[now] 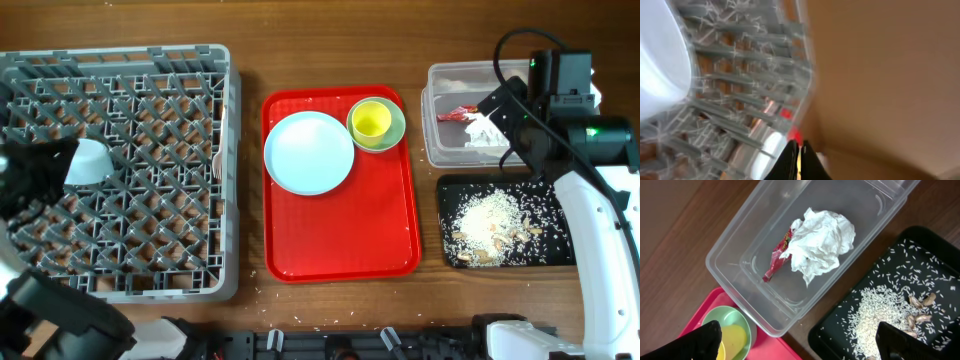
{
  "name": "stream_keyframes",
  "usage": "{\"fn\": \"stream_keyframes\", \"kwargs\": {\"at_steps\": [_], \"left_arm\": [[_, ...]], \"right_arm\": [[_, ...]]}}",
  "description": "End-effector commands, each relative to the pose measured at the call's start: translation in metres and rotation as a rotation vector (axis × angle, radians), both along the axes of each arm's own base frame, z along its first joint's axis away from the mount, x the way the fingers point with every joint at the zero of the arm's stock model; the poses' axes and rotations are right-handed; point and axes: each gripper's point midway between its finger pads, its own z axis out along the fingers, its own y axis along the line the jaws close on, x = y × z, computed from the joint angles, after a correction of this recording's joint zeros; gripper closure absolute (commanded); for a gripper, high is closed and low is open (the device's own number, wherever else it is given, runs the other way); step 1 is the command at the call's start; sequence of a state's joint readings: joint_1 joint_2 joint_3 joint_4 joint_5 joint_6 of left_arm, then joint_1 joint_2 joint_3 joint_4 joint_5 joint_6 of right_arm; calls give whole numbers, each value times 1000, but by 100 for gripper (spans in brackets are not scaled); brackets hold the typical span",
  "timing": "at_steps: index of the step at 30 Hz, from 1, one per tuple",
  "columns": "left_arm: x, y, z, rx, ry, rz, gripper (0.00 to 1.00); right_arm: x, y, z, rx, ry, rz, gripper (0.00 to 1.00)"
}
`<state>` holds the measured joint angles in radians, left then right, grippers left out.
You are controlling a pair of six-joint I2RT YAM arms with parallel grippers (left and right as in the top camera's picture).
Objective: Sort waste into correct bins and load items into the dishwasher rack
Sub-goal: 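Release the bowl and reach the left gripper to the yellow cup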
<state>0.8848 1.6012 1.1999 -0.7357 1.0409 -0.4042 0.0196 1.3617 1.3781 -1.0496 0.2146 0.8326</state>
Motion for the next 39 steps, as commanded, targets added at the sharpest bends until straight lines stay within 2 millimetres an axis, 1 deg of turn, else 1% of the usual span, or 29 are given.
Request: {"fn": "stream_keyframes", "kwargs": {"at_steps": [1, 3, 4, 5, 6, 8, 9, 14, 15, 18, 19, 20, 22, 23, 25, 27, 28, 29, 30, 31, 32, 33, 35, 36, 37, 38, 39], "left_arm": [[1, 40, -53, 294, 388, 279, 96], [4, 53, -58, 449, 463, 352, 96], [8, 56, -59, 518, 485, 371, 96], [12, 55, -62, 548, 494, 372, 96], [15, 53, -63, 553, 492, 366, 96], [13, 56, -64, 556, 499, 373, 96], [6, 62, -66, 559, 523, 394, 96], [-8, 65, -72, 543, 576, 403, 96], [-14, 67, -75, 555, 605, 414, 96], [-33, 60, -85, 467, 695, 465, 96], [-35, 55, -87, 427, 705, 464, 96], [-30, 48, -87, 388, 678, 433, 96], [-10, 19, -76, 289, 542, 277, 96], [3, -1, -63, 246, 442, 176, 96], [24, -56, -26, 165, 221, -55, 96], [39, -109, 3, 152, 56, -250, 96], [45, -143, 11, 180, -9, -361, 96], [51, -186, 14, 231, -70, -495, 90], [54, -237, 12, 299, -128, -645, 61], [57, -275, 7, 367, -149, -722, 45], [58, -311, 1, 449, -176, -782, 34], [58, -358, -6, 563, -225, -842, 30], [51, -410, -13, 679, -293, -905, 28], [42, -434, -18, 733, -332, -954, 28], [30, -456, -24, 802, -376, -1020, 26], [15, -472, -30, 855, -404, -1096, 21], [9, -476, -32, 875, -392, -1123, 21]], "right_arm": [[0, -4, 8, -15, -24, -19, 0], [0, -4, 8, -15, -24, -19, 0], [0, -4, 8, -15, -23, -18, 0], [0, -4, 8, -15, -24, -19, 0], [0, -4, 8, -15, -23, -18, 0], [0, -4, 8, -15, -23, -18, 1], [0, -4, 8, -15, -24, -19, 0], [0, -4, 8, -15, -24, -19, 0], [0, -4, 8, -15, -23, -18, 0], [0, -4, 8, -15, -24, -19, 0], [0, -4, 8, -14, -23, -18, 0], [0, -4, 8, -14, -23, -18, 1], [0, -4, 8, -15, -23, -18, 0], [0, -4, 8, -15, -24, -19, 0], [0, -4, 8, -15, -23, -18, 0], [0, -4, 8, -15, -23, -18, 0], [0, -4, 8, -14, -23, -18, 0], [0, -4, 8, -14, -24, -18, 0], [0, -4, 8, -15, -23, -18, 0], [0, -4, 8, -15, -24, -19, 0], [0, -4, 8, -15, -24, -19, 0], [0, -4, 8, -15, -24, -19, 0], [0, -4, 8, -15, -23, -18, 0], [0, -4, 8, -15, -24, -19, 0], [0, -4, 8, -15, -24, -19, 0], [0, -4, 8, -15, -24, -19, 0], [0, -4, 8, -15, -24, -19, 0]]}}
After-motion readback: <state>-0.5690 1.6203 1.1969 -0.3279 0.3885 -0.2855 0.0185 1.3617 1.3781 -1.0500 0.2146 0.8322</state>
